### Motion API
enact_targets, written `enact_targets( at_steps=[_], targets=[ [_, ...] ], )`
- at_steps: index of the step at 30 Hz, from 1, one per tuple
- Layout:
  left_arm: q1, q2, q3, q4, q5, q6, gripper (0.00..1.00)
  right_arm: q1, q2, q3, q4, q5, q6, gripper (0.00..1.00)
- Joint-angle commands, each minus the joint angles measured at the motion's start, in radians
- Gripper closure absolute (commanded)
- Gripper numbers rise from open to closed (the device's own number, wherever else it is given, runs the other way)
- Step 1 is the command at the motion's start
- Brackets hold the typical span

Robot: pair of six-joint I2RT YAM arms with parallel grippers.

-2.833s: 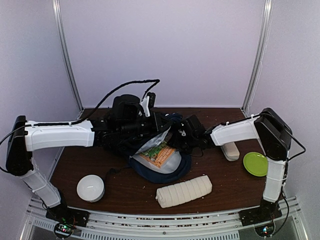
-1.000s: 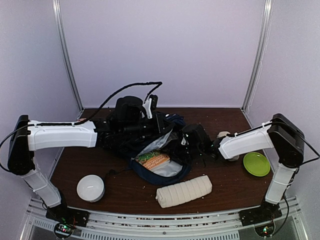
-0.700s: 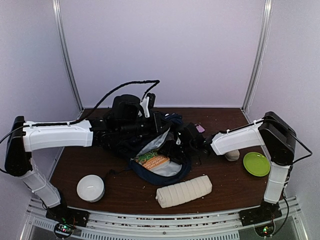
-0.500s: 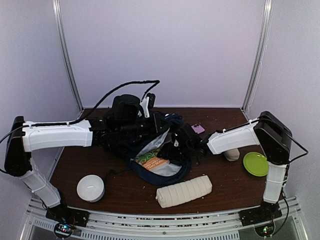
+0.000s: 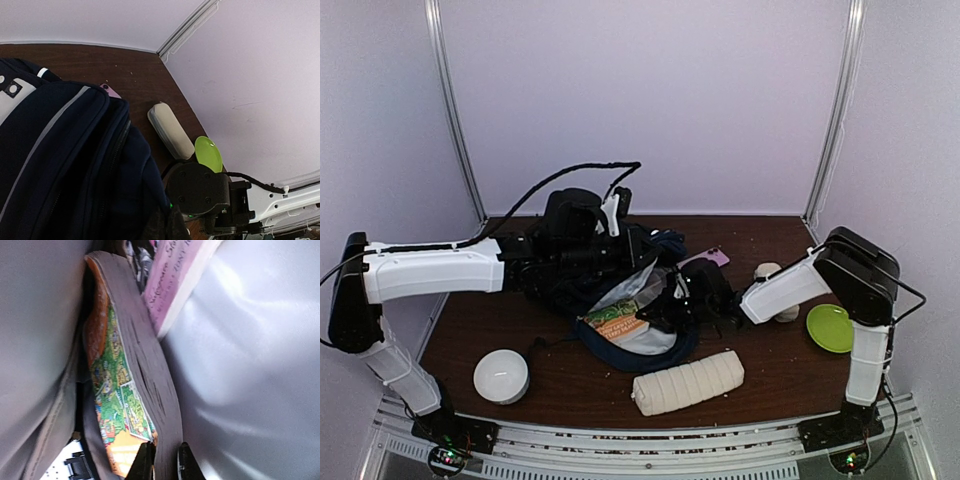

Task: Pack the student bag
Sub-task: Place the book in the student bag.

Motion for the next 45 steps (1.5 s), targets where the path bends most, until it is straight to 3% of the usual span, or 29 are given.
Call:
enact_targets(
  at_steps=[1,11,23,33,40,45],
  targets=[
    [-0.014,-0.078,0.054,0.111,-0.016,0.035,1.0,-0.008,-0.087,-0.027,0.132,-0.059,0.057,1.0],
    [-0.013,-0.178,0.022,-0.031,-0.176,0.176,1.0,-0.077,-0.368,-0.044,-0.028,-0.007,-0.011,1.0],
    [-0.008,-0.248,-0.017,-0.075,-0.273,0.244,1.0,-0.106,-0.51,-0.079,-0.172,-0.017,-0.105,1.0],
    [-0.008,-0.289,-0.062,-0.037,-0.202,0.245,1.0,-0.084,-0.451,-0.174,0.188,-0.03,-0.045,1.0],
    [-0.008,-0.373,-0.11,-0.014,-0.172,0.262,1.0,-0.055,-0.298,-0.179,0.573,0.036,0.148,1.0],
    [-0.008,-0.384,-0.083,-0.004,-0.174,0.251,1.0,-0.046,-0.194,-0.131,0.632,0.065,0.178,1.0]
  ],
)
